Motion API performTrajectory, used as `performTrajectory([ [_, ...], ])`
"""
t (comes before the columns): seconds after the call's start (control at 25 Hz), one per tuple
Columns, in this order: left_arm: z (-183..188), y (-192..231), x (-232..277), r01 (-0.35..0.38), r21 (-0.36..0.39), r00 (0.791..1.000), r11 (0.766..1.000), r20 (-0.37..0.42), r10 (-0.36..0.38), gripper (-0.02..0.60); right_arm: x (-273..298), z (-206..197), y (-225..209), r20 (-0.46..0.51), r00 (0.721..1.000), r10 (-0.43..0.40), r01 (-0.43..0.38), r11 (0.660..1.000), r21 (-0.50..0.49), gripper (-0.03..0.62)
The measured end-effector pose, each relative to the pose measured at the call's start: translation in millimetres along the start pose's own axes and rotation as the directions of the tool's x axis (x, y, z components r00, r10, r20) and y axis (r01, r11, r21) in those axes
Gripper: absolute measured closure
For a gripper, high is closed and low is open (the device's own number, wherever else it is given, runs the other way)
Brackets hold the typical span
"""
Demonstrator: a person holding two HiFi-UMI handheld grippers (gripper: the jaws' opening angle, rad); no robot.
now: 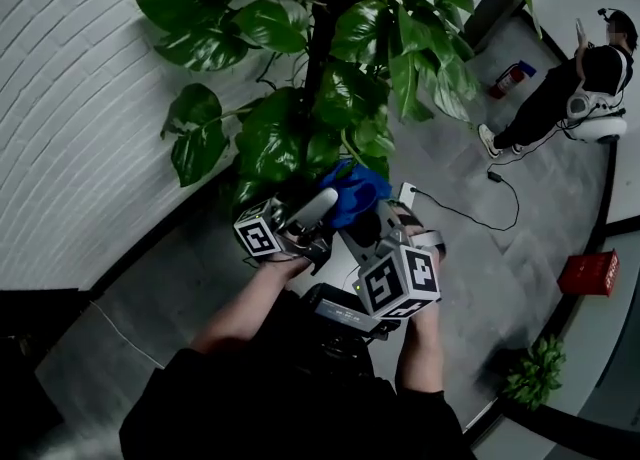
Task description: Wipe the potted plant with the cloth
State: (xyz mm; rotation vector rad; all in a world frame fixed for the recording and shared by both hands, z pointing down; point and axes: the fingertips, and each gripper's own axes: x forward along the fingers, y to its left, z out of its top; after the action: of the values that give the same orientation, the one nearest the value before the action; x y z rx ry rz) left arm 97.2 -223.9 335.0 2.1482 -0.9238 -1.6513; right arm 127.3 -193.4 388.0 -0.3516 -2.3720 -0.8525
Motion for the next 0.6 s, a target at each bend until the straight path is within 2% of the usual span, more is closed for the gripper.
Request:
performTrajectory([
  [0.28,-3.2,-1.8,2.4,-0.006,0.025,1.000,1.000,0.012,0.005,0.267,-0.4,-24.5,27.2,-0.061,0.996,0.060,-0.061,0.998,-0.020,0.488],
  [0.6,-13.9,-0.9,8.0,-0.045,0.067,0.999,0.997,0.011,0.044,0.266,-13.0,-61.9,46.4,-0.053,0.988,0.142,-0.138,0.988,0.068,0.488],
])
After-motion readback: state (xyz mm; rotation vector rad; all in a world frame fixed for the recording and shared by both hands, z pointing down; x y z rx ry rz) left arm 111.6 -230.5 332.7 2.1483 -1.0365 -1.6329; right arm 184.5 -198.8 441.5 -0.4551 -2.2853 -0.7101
